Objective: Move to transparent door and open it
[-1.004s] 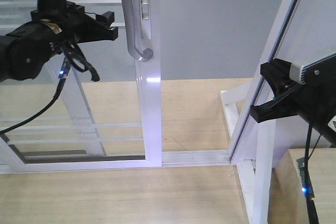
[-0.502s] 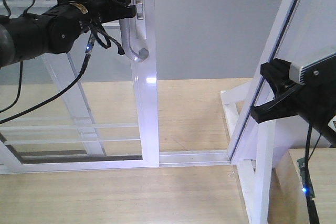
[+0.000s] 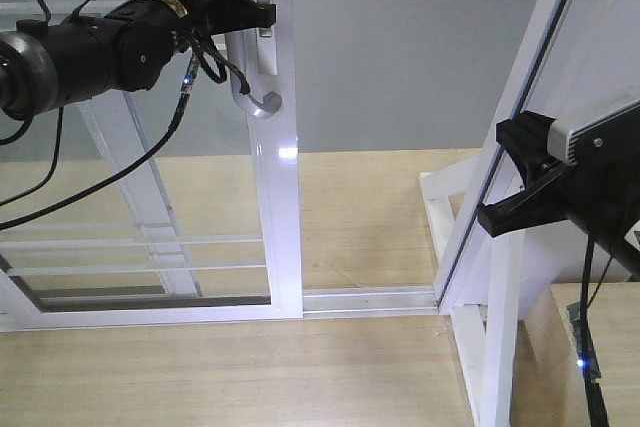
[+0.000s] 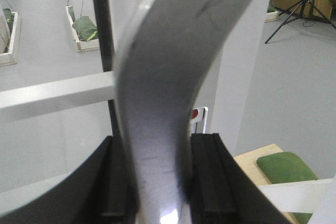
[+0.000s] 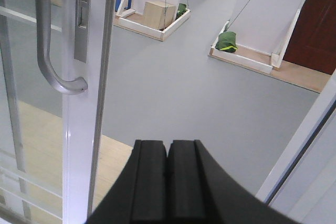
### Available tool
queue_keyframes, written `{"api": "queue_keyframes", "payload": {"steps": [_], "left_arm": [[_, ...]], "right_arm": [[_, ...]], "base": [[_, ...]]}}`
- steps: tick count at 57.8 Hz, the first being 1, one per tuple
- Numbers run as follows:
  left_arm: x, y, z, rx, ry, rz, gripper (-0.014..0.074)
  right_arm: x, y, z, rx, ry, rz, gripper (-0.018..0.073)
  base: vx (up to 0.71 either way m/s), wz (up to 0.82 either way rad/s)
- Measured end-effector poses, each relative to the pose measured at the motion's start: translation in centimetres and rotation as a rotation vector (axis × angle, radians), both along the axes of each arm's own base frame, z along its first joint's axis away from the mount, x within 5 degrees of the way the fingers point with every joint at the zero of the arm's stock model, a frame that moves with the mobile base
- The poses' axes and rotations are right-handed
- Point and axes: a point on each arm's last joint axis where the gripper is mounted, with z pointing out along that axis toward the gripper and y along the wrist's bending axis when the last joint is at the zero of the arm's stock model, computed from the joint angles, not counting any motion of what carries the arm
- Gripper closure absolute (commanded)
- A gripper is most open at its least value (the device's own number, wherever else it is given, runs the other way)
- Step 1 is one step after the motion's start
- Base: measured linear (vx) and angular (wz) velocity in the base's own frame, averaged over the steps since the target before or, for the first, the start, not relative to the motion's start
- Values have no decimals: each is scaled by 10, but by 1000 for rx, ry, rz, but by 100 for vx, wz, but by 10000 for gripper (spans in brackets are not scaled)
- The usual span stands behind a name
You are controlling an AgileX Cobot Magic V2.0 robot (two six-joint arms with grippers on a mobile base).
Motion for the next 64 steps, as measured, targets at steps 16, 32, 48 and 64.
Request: {"api": "queue_keyframes", "payload": {"steps": [16,32,48,64], "left_arm": [[0,12,6,21,18,19,598],[0,43,14,26,89,79,596],[-1,91,22,29,154,174,596],[-1,138,26,25,183,276,596]], "right_arm": [[0,0,0,6,2,-4,567],[0,0,0,6,3,-4,567],[0,0,0,6,3,-4,567],[0,0,0,6,2,-4,567]], "base": [[0,0],[0,0],[0,0],[0,0]]}}
